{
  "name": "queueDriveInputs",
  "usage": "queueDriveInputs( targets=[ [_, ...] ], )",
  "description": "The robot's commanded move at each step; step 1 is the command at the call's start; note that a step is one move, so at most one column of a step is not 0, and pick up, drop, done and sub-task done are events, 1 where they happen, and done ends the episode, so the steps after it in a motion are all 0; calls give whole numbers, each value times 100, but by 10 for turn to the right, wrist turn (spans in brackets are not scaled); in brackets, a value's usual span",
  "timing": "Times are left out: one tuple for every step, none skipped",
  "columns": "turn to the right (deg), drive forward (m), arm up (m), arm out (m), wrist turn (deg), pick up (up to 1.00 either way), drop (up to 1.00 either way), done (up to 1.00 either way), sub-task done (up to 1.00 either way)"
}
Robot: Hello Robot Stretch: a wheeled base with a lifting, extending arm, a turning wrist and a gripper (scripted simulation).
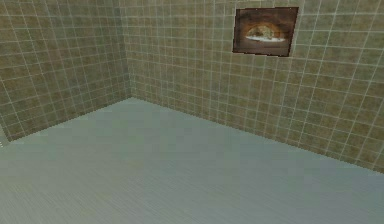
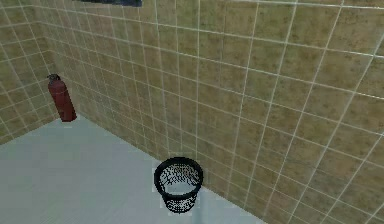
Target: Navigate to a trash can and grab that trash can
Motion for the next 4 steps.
queueDriveInputs(
  targets=[
    [0, 0, 32, 0, 0, 0, 0, 0, 0],
    [0, 0, 0, 48, 0, 0, 0, 0, 0],
    [0, 0, 0, 0, 450, 0, 0, 0, 0],
    [0, 0, 0, 0, 450, 0, 0, 0, 0]
  ],
)
